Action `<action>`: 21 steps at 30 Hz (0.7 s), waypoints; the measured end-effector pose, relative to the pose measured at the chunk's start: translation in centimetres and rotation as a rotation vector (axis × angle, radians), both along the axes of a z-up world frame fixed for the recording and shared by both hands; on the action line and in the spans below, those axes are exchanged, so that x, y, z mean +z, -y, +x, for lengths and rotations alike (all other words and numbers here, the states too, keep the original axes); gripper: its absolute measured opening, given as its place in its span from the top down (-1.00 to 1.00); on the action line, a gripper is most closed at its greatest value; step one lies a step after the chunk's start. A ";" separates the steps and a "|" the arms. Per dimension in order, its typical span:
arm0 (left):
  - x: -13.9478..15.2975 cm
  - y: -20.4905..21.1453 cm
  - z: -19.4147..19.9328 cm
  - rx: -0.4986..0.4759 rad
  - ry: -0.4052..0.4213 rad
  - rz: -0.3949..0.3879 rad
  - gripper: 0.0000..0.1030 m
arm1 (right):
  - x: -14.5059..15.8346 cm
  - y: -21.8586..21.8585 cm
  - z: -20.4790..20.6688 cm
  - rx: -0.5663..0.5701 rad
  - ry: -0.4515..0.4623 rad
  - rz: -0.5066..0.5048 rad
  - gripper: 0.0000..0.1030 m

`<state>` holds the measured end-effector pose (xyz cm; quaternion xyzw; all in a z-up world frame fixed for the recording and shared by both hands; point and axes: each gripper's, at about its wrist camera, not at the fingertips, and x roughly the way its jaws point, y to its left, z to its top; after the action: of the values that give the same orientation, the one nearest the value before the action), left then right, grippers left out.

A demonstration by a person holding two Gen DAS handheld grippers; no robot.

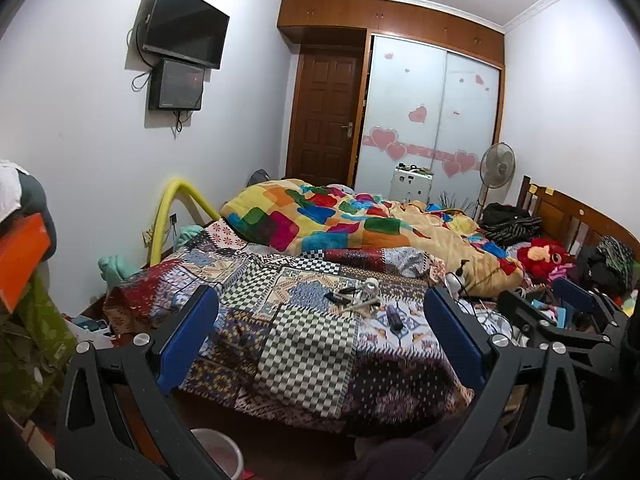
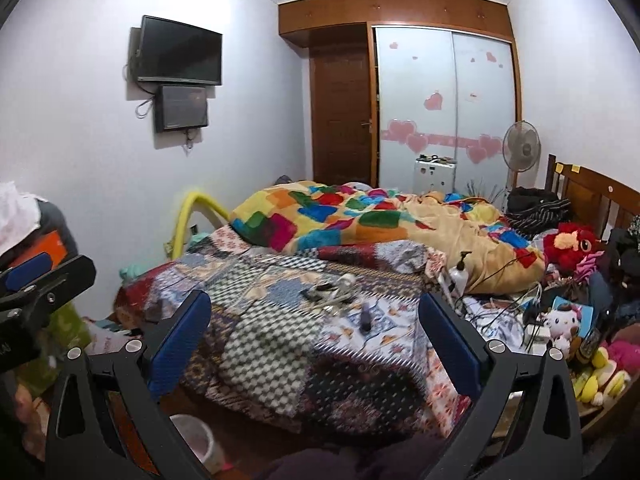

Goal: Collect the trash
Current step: 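Reach the left tool to the silver razor while the right tool reaches the purple-capped bottle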

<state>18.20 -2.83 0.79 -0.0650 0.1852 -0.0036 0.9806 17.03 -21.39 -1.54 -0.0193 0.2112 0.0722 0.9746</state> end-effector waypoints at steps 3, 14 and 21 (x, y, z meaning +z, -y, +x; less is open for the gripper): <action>-0.6 0.3 3.7 0.005 -0.029 -0.007 -1.00 | -0.2 1.0 2.4 -0.017 -0.006 -0.011 -1.00; -6.4 2.0 17.6 -0.034 -0.204 -0.045 -0.99 | -3.9 6.3 12.4 -0.037 -0.137 -0.042 -1.00; -12.4 4.3 24.5 -0.050 -0.320 -0.022 -0.82 | -8.3 9.1 17.5 -0.028 -0.276 -0.019 -0.98</action>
<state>42.75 -7.13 -11.57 -0.0705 0.3404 -0.0198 0.9374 34.55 -30.46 -9.81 -0.0155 0.3442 0.0587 0.9369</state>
